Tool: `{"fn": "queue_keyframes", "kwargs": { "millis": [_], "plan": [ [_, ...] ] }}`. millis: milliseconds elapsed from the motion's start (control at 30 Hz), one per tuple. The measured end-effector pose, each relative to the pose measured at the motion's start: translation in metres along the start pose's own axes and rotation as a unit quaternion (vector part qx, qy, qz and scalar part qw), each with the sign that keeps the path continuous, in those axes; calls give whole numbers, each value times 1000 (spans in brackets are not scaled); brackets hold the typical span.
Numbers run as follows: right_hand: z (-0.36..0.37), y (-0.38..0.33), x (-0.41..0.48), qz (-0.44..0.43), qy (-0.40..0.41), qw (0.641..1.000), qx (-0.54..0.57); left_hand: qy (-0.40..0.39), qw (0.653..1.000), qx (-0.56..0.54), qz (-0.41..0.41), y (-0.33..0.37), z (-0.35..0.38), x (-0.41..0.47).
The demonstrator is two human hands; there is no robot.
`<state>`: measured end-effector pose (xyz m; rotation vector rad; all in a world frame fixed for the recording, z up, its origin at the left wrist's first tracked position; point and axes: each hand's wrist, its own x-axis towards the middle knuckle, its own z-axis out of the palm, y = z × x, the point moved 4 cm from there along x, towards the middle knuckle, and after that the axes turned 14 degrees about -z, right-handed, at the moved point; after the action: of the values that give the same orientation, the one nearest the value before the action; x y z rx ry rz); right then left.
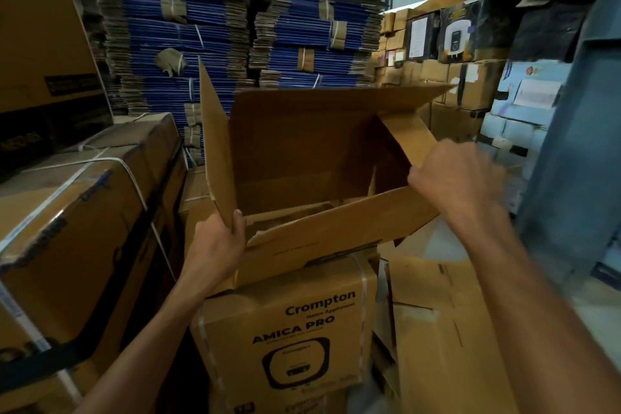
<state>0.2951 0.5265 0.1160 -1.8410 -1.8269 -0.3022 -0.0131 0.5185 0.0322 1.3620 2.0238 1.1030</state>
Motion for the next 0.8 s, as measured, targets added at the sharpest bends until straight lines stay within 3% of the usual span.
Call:
{"fn": "queue_keyframes", "kwargs": {
  "millis": [67,167,233,300,367,467,533,633,733,800],
  "plan": [
    [2,-6,23,-70,-11,995,-69,19,1000,9,8,-3,2,-5],
    [50,-4,60,-161,-200,966,-39,27,999,-12,16,-2,6,-14],
    [85,13,68,-143,-330,933,-19,30,999,-18,14,-3,8,-19],
    [110,37,69,-97,-397,910,-63,30,999,-24,15,-6,9,-21],
    [126,58,73,-75,-381,910,-148,25,999,-36,10,-9,11,-23],
    [122,61,84,-90,-279,929,-225,28,999,-39,8,-11,11,-22],
    [103,57,89,-109,-206,943,-237,36,999,-32,9,-9,9,-20],
    [81,72,94,-69,-135,959,-238,43,998,-33,11,-4,7,-20],
    [72,103,93,-8,-108,960,-257,28,999,-20,14,2,9,-24],
    [68,127,89,27,-134,958,-253,23,1000,-13,-7,2,10,-25]
  ]
}}
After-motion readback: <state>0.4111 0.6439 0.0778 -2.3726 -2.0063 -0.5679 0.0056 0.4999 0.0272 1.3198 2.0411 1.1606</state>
